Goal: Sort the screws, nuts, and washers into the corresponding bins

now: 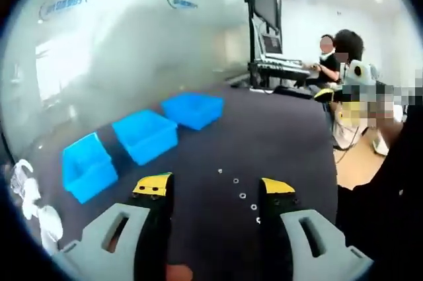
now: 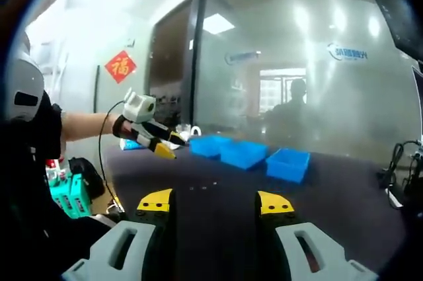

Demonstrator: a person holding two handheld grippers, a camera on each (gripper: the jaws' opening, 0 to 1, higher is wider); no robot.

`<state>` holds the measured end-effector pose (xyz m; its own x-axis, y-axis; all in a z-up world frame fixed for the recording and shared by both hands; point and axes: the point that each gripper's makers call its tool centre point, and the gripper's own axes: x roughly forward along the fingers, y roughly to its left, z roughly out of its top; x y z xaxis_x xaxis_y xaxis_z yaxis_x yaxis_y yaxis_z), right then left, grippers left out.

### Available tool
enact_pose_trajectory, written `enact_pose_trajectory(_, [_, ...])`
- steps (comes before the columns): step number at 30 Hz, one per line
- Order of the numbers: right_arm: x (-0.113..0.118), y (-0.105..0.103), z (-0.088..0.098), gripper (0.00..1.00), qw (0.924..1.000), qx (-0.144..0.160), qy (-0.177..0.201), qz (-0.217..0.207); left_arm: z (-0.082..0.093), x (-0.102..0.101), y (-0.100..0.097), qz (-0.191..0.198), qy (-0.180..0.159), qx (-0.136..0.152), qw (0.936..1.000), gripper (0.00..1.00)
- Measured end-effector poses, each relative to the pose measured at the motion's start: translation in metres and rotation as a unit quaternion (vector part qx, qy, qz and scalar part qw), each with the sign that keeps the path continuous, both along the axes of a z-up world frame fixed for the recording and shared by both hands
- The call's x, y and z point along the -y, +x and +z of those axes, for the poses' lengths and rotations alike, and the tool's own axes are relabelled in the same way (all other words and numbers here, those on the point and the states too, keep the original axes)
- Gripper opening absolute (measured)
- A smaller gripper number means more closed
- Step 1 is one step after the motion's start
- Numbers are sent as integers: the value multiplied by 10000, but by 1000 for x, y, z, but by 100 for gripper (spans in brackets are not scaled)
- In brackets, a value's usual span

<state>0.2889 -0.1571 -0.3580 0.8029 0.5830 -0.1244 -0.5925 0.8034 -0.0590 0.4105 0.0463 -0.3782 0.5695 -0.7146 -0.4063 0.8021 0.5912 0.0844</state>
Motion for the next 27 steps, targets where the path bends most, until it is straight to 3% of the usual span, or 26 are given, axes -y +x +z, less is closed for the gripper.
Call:
enact_pose_trajectory(5, [11, -3, -3, 44, 9999, -51, -37, -110, -13, 23, 14, -68, 288, -43, 9996, 46])
enact_pose_trajectory(14, [24, -6, -8, 44, 9996, -110, -10, -252, -39, 48, 26, -264, 685, -486, 9961, 46])
enact_pose_trajectory(22, [28, -7, -10, 44, 9994, -126, 49, -304, -55, 60, 33, -317, 826, -921, 9918, 44])
enact_pose_trajectory(27, [32, -8, -10, 44, 9993, -130, 69, -338, -64, 60, 36, -317, 1009, -1038, 9890, 39])
